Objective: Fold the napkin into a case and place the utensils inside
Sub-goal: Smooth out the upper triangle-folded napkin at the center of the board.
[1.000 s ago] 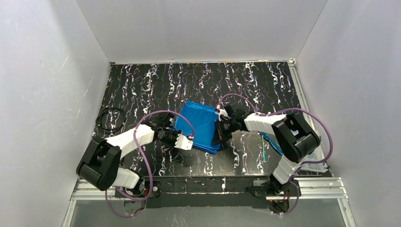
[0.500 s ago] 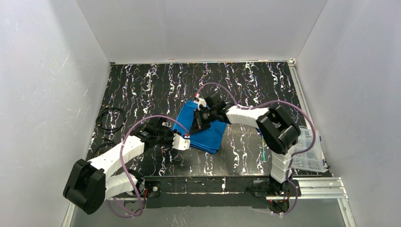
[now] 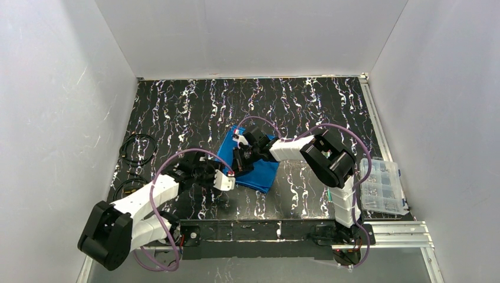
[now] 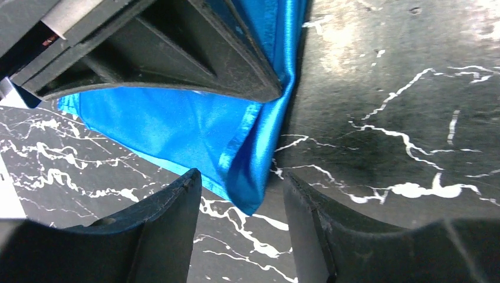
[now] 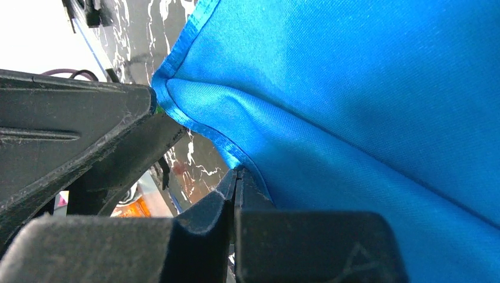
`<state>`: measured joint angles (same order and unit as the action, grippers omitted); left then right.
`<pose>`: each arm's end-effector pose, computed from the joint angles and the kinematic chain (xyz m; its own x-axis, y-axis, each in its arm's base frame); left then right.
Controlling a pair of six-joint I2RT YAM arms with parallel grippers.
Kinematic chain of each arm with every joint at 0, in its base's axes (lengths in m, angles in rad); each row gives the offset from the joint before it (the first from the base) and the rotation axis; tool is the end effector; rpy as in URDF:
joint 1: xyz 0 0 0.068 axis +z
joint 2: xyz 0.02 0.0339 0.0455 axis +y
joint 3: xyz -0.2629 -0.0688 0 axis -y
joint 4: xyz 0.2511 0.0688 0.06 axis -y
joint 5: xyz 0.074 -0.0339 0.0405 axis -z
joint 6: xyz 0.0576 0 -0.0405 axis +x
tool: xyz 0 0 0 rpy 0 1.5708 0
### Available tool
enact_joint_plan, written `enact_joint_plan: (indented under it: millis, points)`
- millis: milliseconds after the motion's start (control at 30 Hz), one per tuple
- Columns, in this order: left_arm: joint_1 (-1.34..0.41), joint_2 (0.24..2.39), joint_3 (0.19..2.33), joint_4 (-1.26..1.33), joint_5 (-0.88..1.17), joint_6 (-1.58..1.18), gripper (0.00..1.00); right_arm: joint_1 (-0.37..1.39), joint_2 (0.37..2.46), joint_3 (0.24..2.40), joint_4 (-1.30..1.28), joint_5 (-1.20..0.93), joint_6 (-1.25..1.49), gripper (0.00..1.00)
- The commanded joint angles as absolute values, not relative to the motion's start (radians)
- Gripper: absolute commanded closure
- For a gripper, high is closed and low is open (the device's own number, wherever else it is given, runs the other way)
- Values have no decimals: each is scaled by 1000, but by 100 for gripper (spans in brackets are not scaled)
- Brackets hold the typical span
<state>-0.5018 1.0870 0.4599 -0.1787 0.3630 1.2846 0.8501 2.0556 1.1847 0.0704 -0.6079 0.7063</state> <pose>0.1872 -0.1261 0.1552 0.4596 0.7707 -0.4412 0.7945 -0.1349 0.5921 0.2621 0.3483 0.1056 -0.9309 -0.2526 -0.2637 -0.3615 0.5347 0.7638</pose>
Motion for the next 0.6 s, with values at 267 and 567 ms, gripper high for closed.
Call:
enact_joint_plan:
  millis: [267,567]
  points:
    - [-459,1177,483,-149,411,1420,46,847,2069,1164,132,-604,710,94]
    - [-434,1260,556,-227,417,1463,57,847,2066,1142,141,-609,705,95]
